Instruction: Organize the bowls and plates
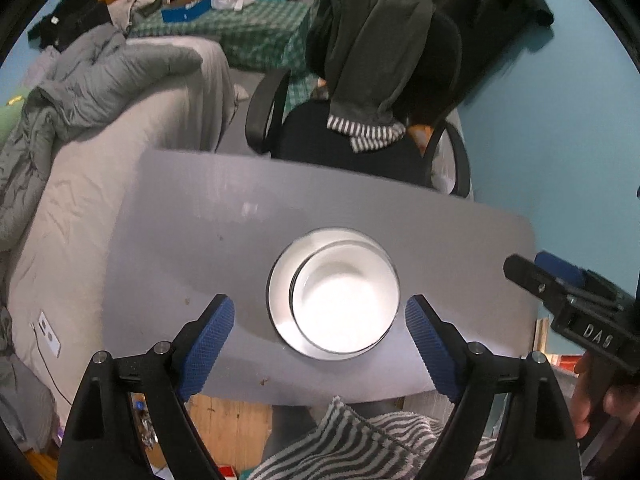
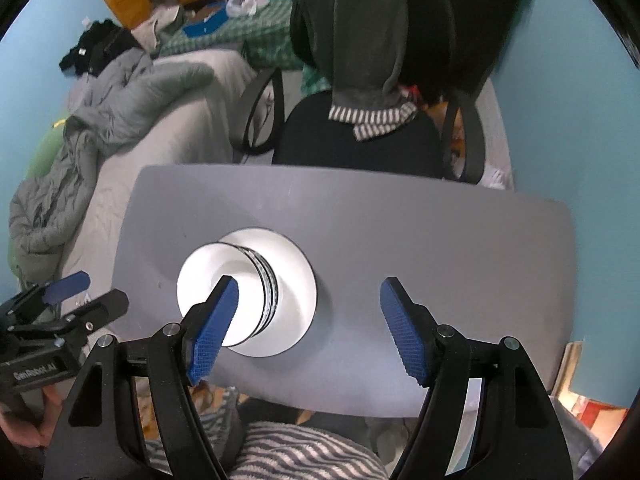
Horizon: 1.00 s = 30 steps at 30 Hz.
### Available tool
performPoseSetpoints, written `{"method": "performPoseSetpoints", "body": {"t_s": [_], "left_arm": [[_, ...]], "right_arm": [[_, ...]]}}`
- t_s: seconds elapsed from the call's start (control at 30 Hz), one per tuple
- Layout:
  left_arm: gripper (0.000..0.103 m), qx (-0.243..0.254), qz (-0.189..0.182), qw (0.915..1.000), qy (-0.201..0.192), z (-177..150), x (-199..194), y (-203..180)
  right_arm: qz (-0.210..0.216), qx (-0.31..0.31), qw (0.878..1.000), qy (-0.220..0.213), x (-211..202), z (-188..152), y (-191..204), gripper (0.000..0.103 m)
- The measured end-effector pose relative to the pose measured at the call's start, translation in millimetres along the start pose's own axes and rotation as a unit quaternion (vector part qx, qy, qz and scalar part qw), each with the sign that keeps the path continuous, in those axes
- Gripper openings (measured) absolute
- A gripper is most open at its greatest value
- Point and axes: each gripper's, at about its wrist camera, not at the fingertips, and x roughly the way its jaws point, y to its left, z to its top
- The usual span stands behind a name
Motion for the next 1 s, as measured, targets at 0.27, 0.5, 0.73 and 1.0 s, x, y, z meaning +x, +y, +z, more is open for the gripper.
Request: {"method": "performPoseSetpoints", "body": {"t_s": [0.27,0.5,0.73,1.0], "left_arm": [[0.089,0.006,-0.017,0.9991,-0.037,5.0,-36.4,-14.8],[0.089,0.030,-0.012,0.9962,-0.081,-1.4,-62.9,-29.8],[0.096,0.039,0.008,0.9938,-0.103,-6.3,-70.2,-34.9],[0.096,0.042,0.024,0.9937,-0.102,-6.1,-71.8,-34.5]], "right_arm": [[-0.023,-0.002,0.998,-0.055,-42.7,-0.4,7.6,0.073],[-0.032,-0.002,0.996,-0.085,-63.6,1.8,8.6,0.073],[-0.030,0.008,0.995,-0.092,-71.2,3.8,5.0,0.073],[-0.033,0.015,0.995,-0.090,-75.0,3.8,0.8,0.073]]}}
